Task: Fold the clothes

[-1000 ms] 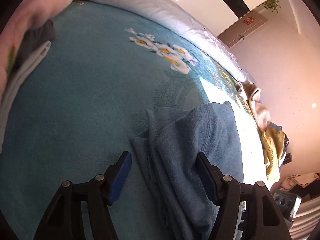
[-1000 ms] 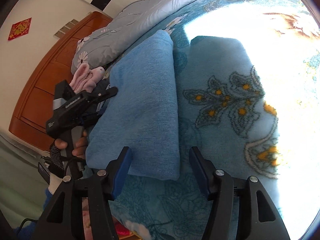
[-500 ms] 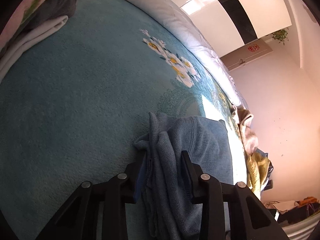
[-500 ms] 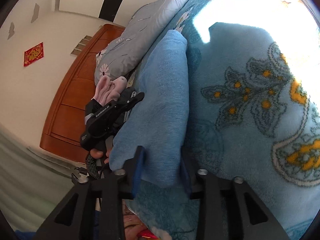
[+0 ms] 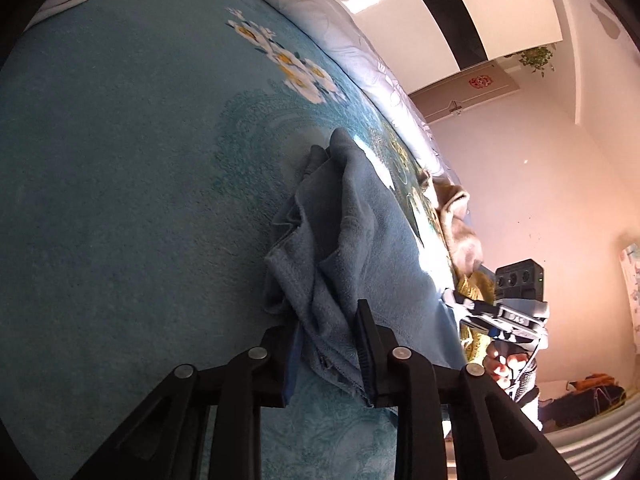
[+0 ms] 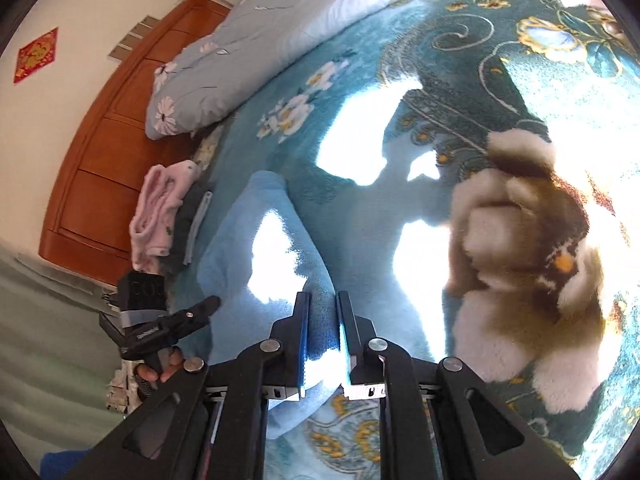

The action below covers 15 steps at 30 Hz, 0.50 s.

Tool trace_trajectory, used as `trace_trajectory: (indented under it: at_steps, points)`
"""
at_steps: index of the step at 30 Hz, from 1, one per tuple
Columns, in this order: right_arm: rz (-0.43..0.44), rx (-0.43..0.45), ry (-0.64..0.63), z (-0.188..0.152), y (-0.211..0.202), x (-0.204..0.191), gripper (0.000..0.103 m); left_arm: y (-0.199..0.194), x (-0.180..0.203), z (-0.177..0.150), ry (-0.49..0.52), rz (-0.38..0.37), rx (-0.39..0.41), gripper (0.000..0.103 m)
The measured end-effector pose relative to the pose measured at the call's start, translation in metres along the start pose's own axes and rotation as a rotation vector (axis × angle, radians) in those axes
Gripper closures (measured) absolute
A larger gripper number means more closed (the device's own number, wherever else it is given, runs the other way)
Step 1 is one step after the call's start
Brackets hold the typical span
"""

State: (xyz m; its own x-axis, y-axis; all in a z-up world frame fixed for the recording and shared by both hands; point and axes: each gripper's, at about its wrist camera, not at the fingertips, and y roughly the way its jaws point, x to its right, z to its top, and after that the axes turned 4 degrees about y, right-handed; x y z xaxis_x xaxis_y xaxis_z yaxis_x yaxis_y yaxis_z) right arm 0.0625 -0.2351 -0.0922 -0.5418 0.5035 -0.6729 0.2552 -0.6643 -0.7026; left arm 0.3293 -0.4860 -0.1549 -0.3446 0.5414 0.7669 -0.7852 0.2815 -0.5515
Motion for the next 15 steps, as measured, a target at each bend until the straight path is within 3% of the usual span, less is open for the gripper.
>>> trace_trajectory:
  at_steps: [2,5,9,10,11,15]
  points:
    - [-0.012,0.005,0.015,-0.005,0.004,0.011,0.087,-0.005,0.001,-0.001,0.015,0.000,-0.005,0.066]
    - [0.026,0.041,0.050,-0.017,-0.002,0.029,0.083,-0.023,0.004,0.000,0.071,0.068,-0.021,0.052]
    - [0.011,0.145,0.080,-0.033,-0.026,0.030,0.063,-0.047,0.021,0.025,0.188,0.131,0.020,0.048]
    - [0.014,0.173,0.086,-0.038,-0.032,0.028,0.059,-0.049,0.027,0.034,0.210,0.139,0.031,0.042]
    - [0.023,0.202,0.100,-0.046,-0.035,0.027,0.052,-0.046,0.032,0.044,0.232,0.137,0.029,0.036]
    - [0.048,0.271,0.203,-0.078,-0.025,0.021,0.051,-0.008,0.034,0.076,0.237,0.105,-0.074,0.033]
